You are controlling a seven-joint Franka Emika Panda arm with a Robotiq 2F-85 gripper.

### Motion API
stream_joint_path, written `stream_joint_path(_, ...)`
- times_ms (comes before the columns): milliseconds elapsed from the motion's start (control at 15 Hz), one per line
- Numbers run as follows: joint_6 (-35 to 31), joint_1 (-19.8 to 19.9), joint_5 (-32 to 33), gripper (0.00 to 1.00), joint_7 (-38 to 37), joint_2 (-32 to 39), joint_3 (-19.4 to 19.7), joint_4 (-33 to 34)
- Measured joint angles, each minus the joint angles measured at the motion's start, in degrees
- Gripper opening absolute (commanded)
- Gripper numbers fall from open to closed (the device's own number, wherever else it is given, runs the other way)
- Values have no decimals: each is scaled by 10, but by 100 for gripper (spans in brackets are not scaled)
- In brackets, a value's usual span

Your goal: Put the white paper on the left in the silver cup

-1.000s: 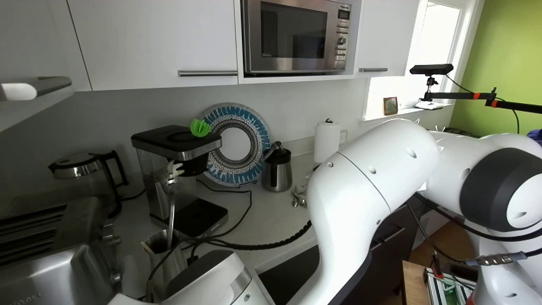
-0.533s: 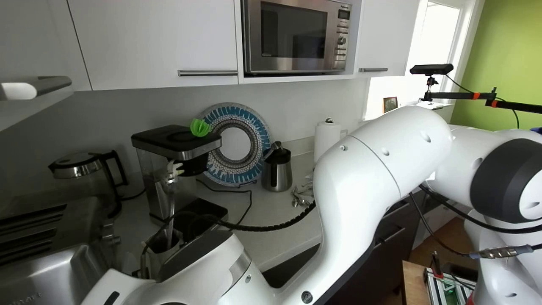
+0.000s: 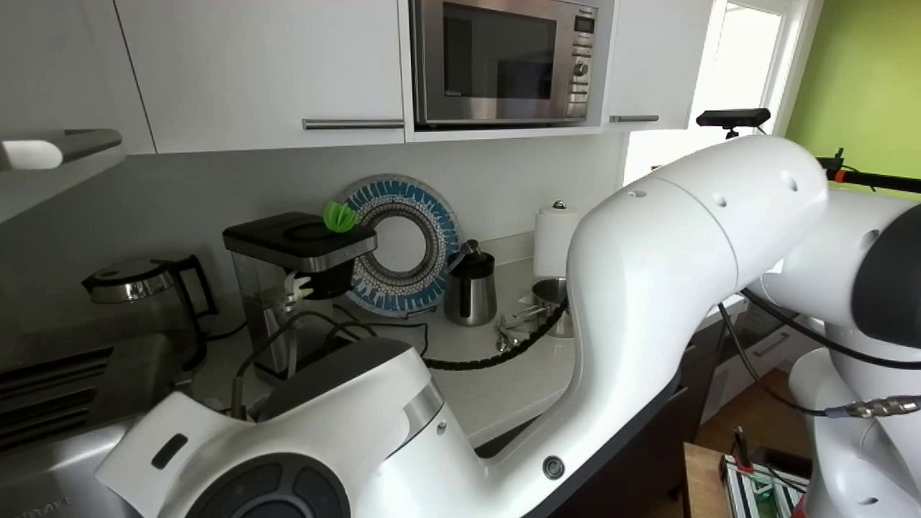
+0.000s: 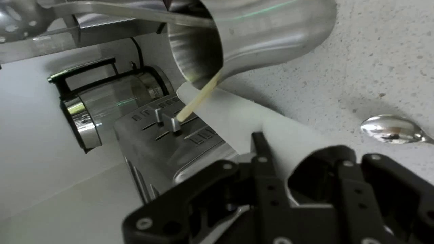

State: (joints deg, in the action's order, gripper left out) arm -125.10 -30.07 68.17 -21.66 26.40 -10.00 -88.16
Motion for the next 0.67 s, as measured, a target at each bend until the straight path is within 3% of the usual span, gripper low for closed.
stream_joint_path(267, -9, 15, -40, 1, -2, -30, -20, -1)
stream_joint_path(667, -176, 69, -171, 1, 31, -79, -42, -38)
